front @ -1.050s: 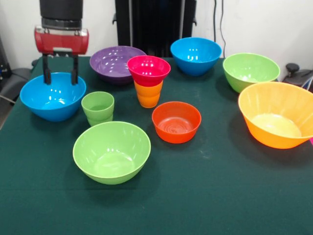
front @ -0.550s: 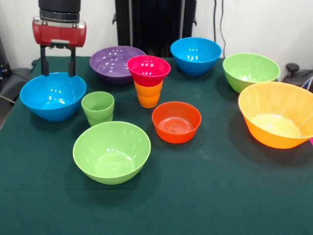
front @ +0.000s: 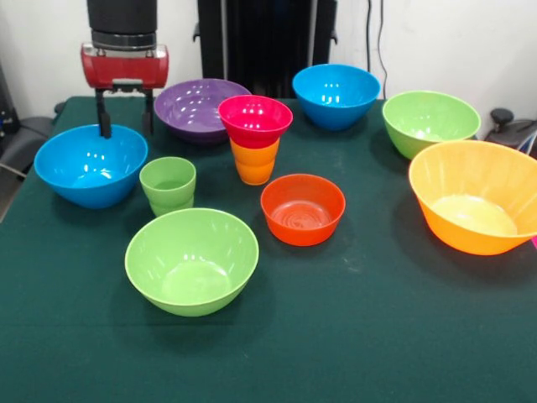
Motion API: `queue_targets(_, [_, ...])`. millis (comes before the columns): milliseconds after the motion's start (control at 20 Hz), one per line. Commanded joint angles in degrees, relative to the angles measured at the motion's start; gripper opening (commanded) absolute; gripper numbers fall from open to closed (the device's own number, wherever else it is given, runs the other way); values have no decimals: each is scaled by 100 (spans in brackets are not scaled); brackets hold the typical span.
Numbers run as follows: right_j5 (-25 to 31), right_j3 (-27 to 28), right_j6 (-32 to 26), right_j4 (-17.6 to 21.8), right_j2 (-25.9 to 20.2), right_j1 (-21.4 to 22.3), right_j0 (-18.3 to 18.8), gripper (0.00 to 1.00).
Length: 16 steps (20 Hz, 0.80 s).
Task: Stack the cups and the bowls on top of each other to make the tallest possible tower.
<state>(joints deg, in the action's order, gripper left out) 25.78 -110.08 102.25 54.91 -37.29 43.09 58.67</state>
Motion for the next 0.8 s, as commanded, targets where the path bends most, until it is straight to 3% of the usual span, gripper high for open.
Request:
queue_targets(50, [312,-197,-1467,396,-264,-393,-150,100])
queue_targets(350, [344,84,-1409,401,-218,-609,-184,100])
queue_targets(800, [532,435,-1579,192,-375,-555,-132,100])
